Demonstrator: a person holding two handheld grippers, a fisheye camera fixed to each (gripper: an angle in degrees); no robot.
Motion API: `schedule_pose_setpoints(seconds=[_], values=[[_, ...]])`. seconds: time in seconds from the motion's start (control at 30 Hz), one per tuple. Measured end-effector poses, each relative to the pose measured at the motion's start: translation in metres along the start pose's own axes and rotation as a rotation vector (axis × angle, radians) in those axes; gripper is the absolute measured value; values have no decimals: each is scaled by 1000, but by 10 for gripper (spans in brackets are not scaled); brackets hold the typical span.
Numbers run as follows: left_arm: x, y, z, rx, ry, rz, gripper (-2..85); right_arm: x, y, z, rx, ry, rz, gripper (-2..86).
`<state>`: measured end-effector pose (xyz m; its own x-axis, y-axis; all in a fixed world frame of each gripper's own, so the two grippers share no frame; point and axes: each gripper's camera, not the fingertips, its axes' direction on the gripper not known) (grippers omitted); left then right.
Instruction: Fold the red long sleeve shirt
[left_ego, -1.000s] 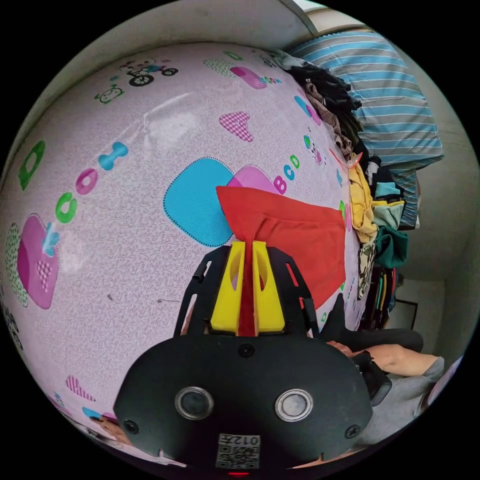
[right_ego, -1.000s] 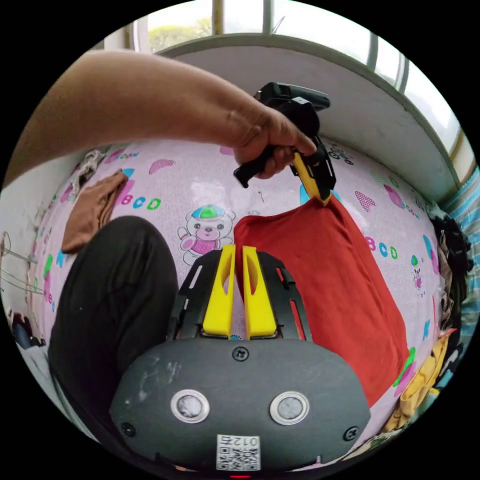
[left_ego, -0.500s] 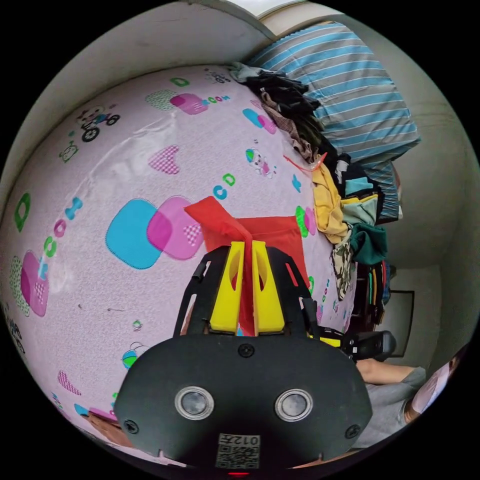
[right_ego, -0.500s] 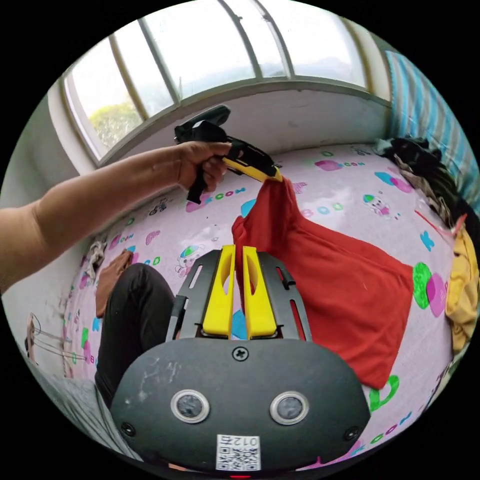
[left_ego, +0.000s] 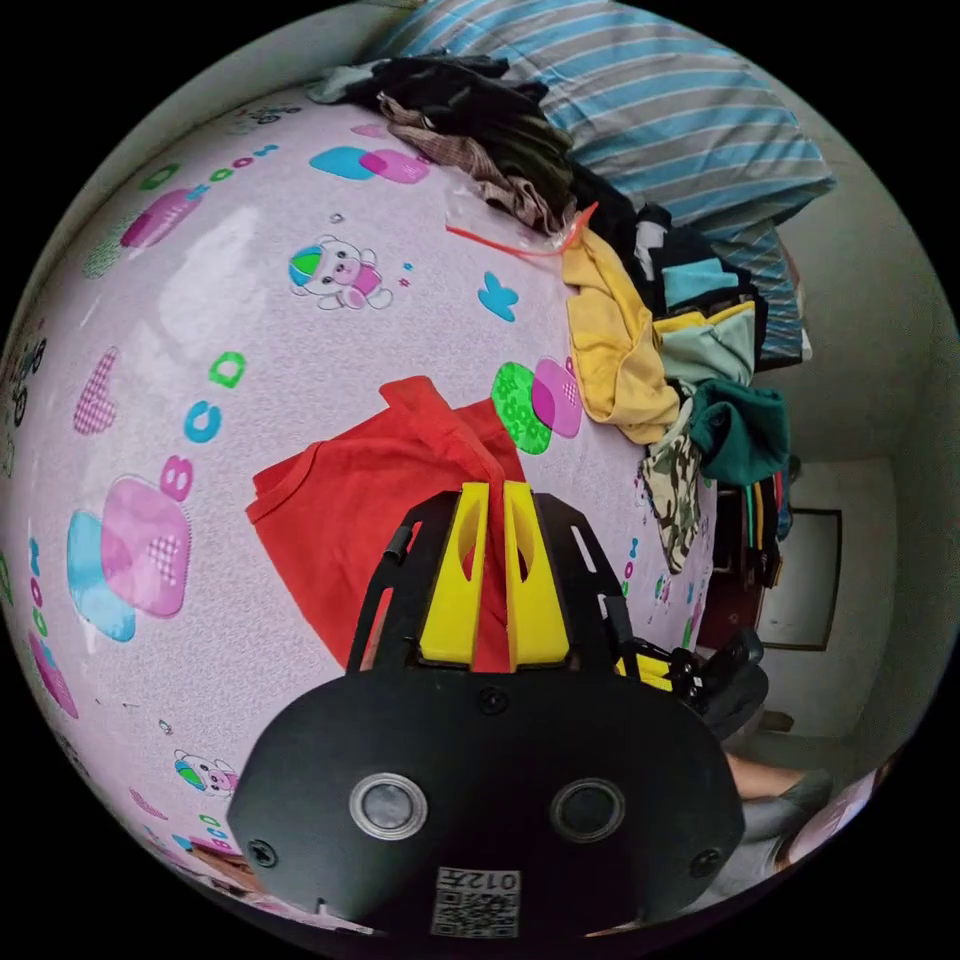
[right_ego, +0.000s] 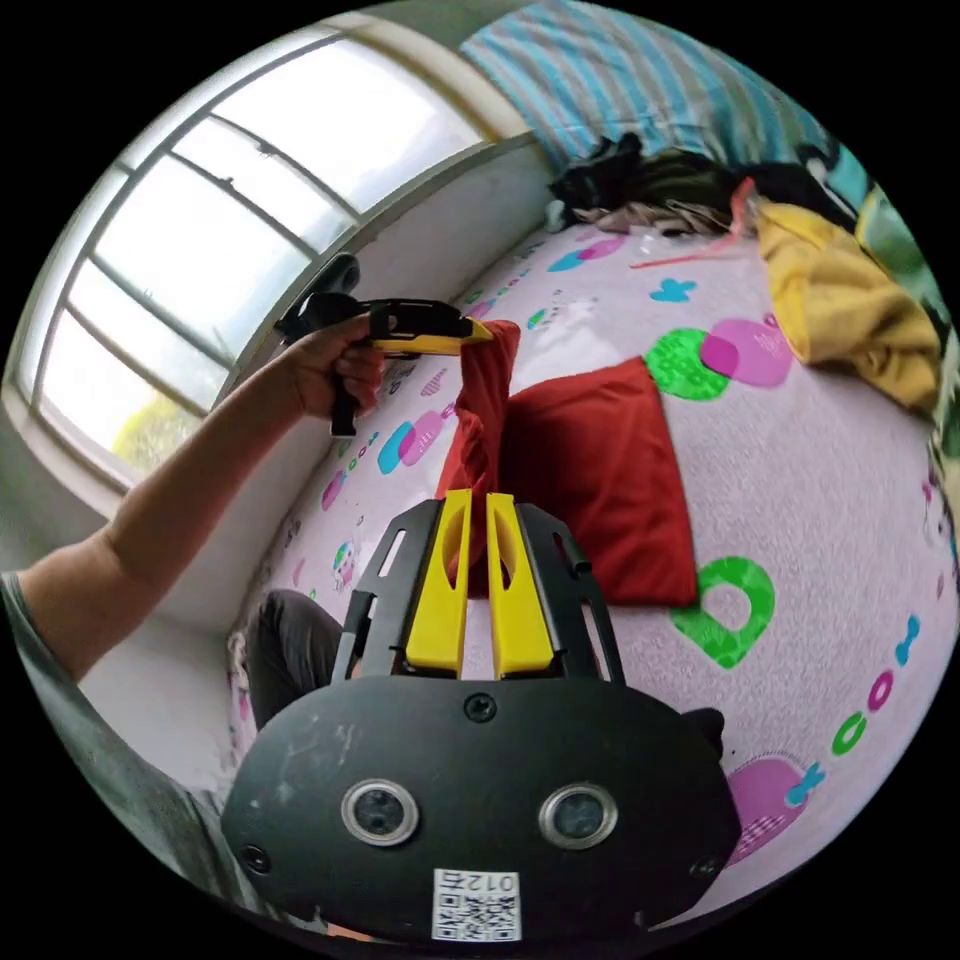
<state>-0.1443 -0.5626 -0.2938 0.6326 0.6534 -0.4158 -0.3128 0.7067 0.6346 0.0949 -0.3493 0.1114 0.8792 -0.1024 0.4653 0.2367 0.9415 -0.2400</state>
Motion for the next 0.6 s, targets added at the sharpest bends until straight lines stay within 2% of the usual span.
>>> schedule_pose_setpoints(seconds=[0.13, 0.3, 0.5, 0.6], values=[[27, -17, 65, -87, -9, -15, 16, 44, 2, -7, -16, -13, 177, -2], [60, -17, 111, -93, -104, 27, 35, 74, -3, -2, -66, 27, 290, -3], [87, 21, 74, 124, -67, 182, 59, 86, -18, 6, -118, 173, 355, -5], [99, 62, 68, 58, -158, 328, 57, 91, -29, -8, -60, 228, 390, -5]])
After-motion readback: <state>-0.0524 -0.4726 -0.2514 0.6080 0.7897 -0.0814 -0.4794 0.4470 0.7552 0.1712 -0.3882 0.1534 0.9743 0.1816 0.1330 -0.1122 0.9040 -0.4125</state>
